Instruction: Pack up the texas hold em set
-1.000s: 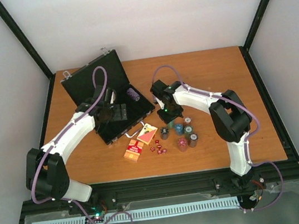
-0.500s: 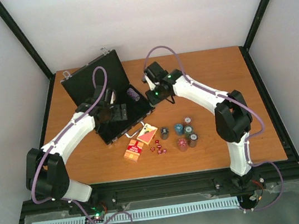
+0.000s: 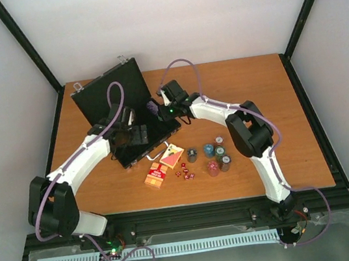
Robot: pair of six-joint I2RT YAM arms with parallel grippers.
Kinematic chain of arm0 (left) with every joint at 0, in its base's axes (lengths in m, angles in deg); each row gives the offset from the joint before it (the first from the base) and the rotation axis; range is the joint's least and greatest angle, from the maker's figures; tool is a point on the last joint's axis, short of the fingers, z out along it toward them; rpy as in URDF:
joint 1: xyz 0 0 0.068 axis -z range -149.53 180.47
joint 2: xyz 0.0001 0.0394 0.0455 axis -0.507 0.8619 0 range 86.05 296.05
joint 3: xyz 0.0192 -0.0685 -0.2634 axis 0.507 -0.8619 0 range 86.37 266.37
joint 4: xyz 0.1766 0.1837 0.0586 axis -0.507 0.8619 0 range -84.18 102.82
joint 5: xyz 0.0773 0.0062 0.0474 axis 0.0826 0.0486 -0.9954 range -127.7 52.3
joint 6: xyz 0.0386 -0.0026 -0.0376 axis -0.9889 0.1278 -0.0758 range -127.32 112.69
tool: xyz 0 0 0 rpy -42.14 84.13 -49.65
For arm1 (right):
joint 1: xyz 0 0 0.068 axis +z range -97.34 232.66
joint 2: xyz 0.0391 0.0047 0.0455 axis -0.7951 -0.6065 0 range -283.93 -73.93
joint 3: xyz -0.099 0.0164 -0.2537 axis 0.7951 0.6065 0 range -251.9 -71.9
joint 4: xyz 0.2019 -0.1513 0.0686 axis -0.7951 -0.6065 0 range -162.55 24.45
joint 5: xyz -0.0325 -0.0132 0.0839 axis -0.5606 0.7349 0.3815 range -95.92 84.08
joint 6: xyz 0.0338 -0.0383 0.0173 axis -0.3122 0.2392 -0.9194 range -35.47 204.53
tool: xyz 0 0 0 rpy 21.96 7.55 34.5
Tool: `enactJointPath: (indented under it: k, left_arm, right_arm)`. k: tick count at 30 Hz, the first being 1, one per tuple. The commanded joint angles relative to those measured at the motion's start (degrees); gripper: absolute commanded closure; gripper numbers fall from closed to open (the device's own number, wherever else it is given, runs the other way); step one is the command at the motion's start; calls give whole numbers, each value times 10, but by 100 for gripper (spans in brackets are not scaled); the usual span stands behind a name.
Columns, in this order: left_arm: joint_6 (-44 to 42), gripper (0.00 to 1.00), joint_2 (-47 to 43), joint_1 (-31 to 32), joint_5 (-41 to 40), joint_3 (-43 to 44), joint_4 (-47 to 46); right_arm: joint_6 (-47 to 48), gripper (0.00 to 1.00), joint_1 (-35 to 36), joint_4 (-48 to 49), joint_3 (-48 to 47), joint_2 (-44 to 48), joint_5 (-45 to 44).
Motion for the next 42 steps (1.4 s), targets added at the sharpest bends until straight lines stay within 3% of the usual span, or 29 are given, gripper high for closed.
enactJointPath:
  k: [1,6,11,20,22,25,32,36,42]
  left_arm:
    - [9,0,-20,-1,-7,-3,5]
    - [4,0,-18,-1,-9,-4,12]
    - [-2,0,-13,-1,-5,1,15]
    - [-7,0,-10,-1,-5,7,9]
    - [-7,0,-10,-2,-7,9,7]
    - [-7,0,-15,-2,-11,9,7]
    - [-8,0,-26,-3,-19,2,-1]
    - [-12,0,-30,-4,-29,8,4]
    - [-21,0,-34,-8,-32,7,6]
  right_arm:
    - [-14,90,1,63,-11,-2,-14]
    - [-14,88,1,112,40,0,-52]
    - [-17,66,1,133,90,7,-62]
    - [5,45,1,116,130,54,-35]
    - [14,34,1,102,124,67,-29]
    - [27,27,1,68,110,87,-22]
    - [54,25,1,-89,51,103,22]
    - [41,17,-2,-193,52,120,-55]
    - [17,16,-38,-300,100,179,-116]
